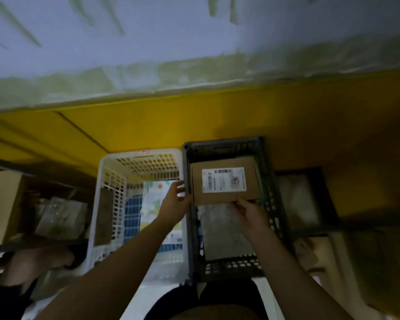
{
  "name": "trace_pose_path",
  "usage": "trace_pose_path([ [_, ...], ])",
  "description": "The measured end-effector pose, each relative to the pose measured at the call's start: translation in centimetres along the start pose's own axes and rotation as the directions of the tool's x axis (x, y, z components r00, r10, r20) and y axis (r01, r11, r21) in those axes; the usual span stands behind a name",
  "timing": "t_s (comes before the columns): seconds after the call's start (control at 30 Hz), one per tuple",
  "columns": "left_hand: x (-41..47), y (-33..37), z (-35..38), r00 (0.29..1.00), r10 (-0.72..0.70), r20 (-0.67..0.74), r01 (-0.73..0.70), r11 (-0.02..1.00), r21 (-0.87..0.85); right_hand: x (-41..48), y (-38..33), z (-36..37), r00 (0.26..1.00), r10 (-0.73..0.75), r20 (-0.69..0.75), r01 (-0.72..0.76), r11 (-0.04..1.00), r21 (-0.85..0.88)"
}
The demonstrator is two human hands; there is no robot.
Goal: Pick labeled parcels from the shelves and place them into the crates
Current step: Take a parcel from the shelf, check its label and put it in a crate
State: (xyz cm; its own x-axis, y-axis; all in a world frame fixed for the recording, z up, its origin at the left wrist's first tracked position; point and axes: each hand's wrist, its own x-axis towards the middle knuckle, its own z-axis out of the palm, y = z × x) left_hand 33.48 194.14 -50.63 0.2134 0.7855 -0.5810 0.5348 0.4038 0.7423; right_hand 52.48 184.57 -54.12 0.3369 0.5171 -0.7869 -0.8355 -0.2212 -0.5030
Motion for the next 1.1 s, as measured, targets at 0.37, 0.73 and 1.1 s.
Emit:
trace_pose_path([
  [0.37, 9.3, -3.3, 2.6, 0.986, -0.162, -0.04, 0.166, 0.937, 0.308, 14.8, 2.5, 2.1, 0.976, 0.166, -0.144, -0.175, 0.983, -0.052],
  [0.73, 10.3, -7.0, 3.2, 0.999, -0.035, -0.02, 0.04, 0.891, 0.452, 20.9, 4.2, 3.2, 0.96, 0.2, -0.197, -0.272, 0.84, -0.47],
  [1.1, 7.7, -5.5, 0.5, 0.981, -0.04, 0.189, -0.086, 0.784, 0.615, 14.8, -1.0, 4.6, 0.991, 0.092, 0.098, 0.084, 0.147, -0.986],
])
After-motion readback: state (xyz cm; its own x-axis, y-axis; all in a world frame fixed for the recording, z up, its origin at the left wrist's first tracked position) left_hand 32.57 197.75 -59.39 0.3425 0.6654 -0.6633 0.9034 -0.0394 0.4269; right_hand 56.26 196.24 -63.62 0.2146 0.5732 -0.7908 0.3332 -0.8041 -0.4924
